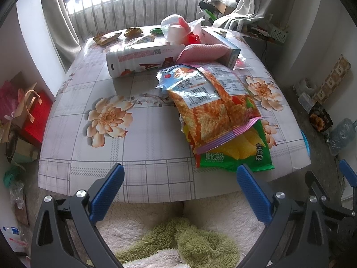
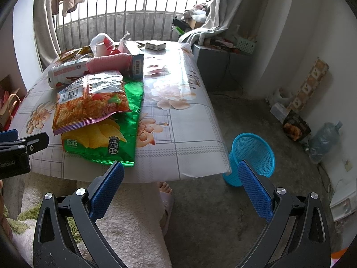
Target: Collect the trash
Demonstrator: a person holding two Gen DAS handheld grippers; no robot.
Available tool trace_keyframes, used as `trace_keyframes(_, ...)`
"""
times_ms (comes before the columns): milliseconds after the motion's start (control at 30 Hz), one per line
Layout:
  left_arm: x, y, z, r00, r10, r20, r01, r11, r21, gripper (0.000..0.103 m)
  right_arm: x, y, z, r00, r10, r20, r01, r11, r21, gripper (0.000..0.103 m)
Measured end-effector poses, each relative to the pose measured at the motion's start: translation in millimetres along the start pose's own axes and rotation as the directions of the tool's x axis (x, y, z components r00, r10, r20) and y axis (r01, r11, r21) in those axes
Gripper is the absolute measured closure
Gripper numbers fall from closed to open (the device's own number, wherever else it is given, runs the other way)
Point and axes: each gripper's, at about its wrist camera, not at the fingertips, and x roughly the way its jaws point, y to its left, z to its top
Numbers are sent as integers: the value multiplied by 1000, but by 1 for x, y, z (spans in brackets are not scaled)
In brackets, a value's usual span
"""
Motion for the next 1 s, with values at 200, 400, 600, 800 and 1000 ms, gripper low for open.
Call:
trace_keyframes(200,1,0,0,1000,-2,-1,2,1000,1,4,1,1,0,1000,0,-1,0,1000,-1,6)
trace_keyframes(400,2,0,-4,1000,-1,-5,1,1000,1,4,1,2,0,1000,1,-2,-1,1000,1,6)
trace_keyframes(600,6,0,-7,1000,-1,-15,1,1000,0,4,1,3,0,1000,2,7,-2,1000,6,6)
trace_keyframes(800,10,3,-3,999,5,-31,-5,1000,-13,4,3,8,4,999,15,33,-16,1000,16,6)
trace_keyframes(1000,13,15,2,1000,15,-22,-16,998,-60,4,2,11,16,997,42,72,-43,999,18,6)
